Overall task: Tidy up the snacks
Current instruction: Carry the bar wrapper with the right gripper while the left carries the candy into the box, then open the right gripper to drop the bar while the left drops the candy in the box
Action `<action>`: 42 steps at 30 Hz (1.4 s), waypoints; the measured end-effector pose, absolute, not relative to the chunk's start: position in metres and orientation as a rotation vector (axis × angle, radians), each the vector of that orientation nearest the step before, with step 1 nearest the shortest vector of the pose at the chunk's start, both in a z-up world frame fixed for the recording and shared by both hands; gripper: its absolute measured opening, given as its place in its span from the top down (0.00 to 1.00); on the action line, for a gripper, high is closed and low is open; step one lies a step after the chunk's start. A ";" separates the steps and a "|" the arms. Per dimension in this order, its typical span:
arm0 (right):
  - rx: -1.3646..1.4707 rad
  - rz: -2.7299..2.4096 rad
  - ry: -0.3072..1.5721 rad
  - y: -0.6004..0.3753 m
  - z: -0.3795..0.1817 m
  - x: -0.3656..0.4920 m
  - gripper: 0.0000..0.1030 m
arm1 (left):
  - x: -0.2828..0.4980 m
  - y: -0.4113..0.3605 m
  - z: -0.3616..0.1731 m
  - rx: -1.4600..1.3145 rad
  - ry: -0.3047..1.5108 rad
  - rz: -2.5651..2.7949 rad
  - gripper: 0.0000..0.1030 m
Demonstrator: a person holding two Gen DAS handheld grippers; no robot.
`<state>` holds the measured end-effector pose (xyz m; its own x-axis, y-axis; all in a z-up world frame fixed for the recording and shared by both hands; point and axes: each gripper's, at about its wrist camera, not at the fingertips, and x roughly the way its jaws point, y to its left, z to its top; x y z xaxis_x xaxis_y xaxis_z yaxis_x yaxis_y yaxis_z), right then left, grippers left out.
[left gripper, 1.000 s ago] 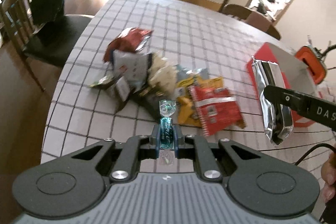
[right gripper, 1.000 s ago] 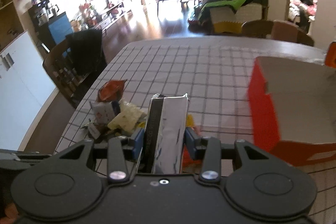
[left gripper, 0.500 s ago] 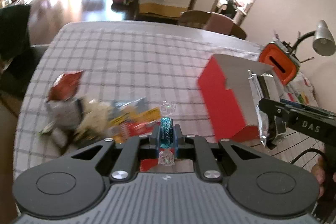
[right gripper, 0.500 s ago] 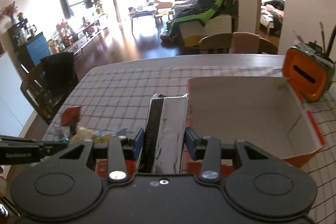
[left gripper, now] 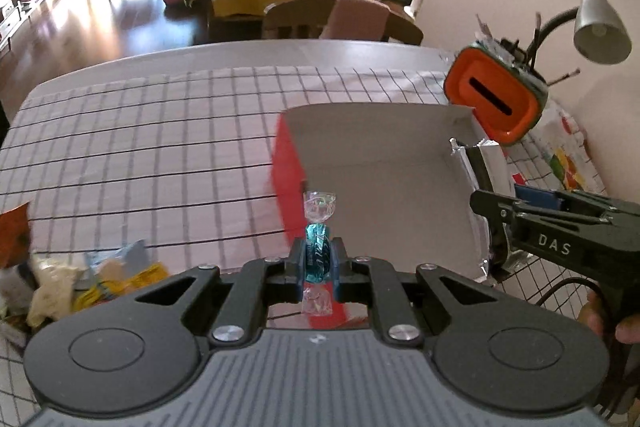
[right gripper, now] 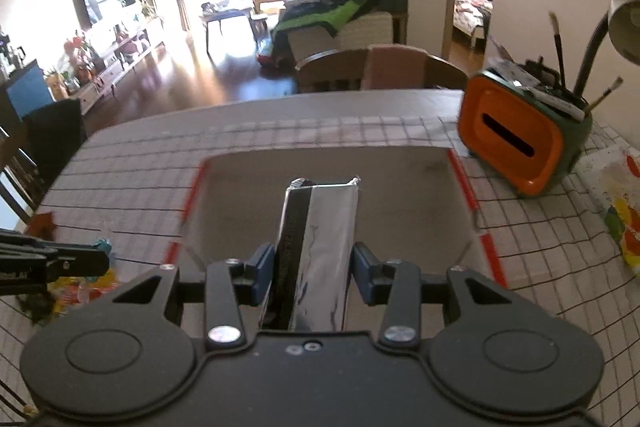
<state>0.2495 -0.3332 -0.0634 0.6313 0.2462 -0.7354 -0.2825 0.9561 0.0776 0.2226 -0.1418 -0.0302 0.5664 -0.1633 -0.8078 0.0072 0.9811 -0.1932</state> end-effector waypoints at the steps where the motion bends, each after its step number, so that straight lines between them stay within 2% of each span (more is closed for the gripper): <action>1: -0.049 0.300 0.842 -0.339 -0.067 0.254 0.60 | 0.230 -0.150 -0.033 -0.170 0.973 -0.101 0.88; 10: -0.066 0.323 0.913 -0.373 -0.096 0.291 0.60 | 0.278 -0.196 -0.060 -0.113 1.059 -0.097 0.88; 26: -0.214 0.428 1.088 -0.361 -0.139 0.313 0.60 | 0.330 -0.230 -0.120 -0.077 1.248 -0.098 0.88; 42: -0.212 0.438 1.146 -0.362 -0.139 0.308 0.60 | 0.328 -0.234 -0.125 -0.044 1.246 -0.088 0.88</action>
<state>0.3077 -0.3622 -0.1391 0.3397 0.2264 -0.9129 -0.4399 0.8961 0.0585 0.3276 -0.2341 -0.1247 0.3160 -0.0910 -0.9444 0.0427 0.9957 -0.0817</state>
